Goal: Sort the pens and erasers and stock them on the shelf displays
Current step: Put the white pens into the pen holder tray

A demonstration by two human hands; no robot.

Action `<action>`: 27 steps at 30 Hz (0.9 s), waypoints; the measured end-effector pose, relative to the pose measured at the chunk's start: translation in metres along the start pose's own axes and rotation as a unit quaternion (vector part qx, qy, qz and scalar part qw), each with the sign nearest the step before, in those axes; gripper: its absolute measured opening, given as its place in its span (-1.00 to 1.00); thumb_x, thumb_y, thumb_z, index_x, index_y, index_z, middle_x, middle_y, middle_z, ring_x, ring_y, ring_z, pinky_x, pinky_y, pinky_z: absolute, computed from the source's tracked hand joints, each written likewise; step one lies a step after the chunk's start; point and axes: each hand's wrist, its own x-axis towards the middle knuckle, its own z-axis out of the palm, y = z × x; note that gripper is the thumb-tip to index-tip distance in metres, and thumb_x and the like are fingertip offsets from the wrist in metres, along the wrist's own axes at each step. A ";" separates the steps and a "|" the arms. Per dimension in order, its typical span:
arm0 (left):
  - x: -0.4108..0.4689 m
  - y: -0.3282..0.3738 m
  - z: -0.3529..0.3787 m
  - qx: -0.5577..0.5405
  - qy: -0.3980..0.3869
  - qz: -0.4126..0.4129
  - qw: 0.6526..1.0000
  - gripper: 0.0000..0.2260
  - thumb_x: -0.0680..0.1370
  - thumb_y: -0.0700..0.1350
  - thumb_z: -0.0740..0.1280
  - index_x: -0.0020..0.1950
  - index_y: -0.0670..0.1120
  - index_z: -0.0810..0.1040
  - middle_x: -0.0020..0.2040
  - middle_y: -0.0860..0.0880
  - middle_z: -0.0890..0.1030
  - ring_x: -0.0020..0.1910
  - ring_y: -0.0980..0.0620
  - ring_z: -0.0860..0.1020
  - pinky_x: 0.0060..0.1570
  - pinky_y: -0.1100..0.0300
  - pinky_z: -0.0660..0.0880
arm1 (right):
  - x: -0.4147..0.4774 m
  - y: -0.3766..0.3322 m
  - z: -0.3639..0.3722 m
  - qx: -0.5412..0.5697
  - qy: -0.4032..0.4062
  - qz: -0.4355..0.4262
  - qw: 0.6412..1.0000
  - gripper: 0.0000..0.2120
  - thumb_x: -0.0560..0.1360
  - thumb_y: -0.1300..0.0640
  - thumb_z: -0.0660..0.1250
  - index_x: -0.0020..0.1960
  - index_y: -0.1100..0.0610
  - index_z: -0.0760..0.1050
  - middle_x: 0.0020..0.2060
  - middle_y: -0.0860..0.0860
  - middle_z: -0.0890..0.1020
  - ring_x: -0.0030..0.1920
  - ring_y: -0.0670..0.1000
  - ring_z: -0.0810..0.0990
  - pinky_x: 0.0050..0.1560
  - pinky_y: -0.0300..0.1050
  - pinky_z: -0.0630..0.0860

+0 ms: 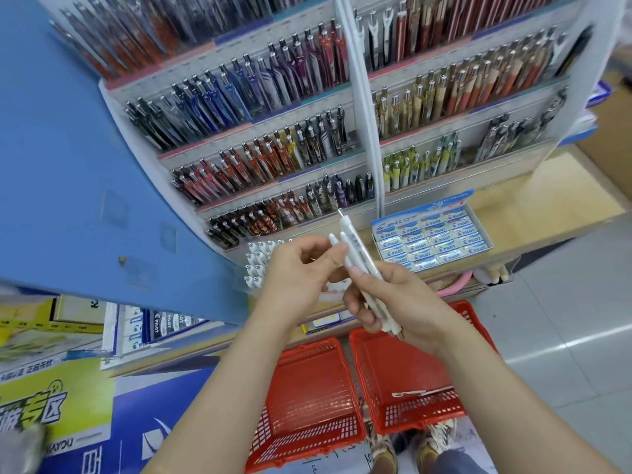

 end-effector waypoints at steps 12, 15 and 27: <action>-0.021 0.003 -0.037 -0.113 0.021 -0.040 0.993 -0.94 0.39 -0.25 0.45 -0.21 -0.22 0.61 -0.36 -0.14 0.63 -0.43 0.02 0.56 -0.41 0.25 0.54 | -0.006 -0.003 -0.002 0.165 0.132 -0.092 0.973 -0.89 0.36 0.19 0.38 -0.22 0.19 0.45 -0.36 0.06 0.58 -0.56 -0.14 0.32 -0.63 -0.36 0.08; -0.035 0.002 -0.024 -0.099 -0.028 -0.060 0.993 -0.96 0.42 -0.29 0.44 -0.21 -0.23 0.60 -0.32 -0.22 0.65 -0.40 0.00 0.59 -0.37 0.23 0.57 | -0.003 -0.009 0.009 0.213 0.125 -0.099 0.964 -0.94 0.36 0.20 0.37 -0.21 0.17 0.50 -0.29 0.05 0.55 -0.50 -0.15 0.29 -0.64 -0.39 0.11; -0.029 0.021 -0.029 -0.042 -0.008 0.030 0.999 -0.93 0.49 -0.17 0.39 -0.09 -0.16 0.63 -0.35 -0.09 0.60 -0.36 0.02 0.57 -0.31 0.21 0.57 | -0.011 -0.016 0.019 -0.161 0.133 -0.143 0.967 -0.84 0.30 0.33 0.54 -0.23 0.27 0.56 -0.50 -0.12 0.52 -0.43 -0.06 0.44 -0.34 -0.15 0.45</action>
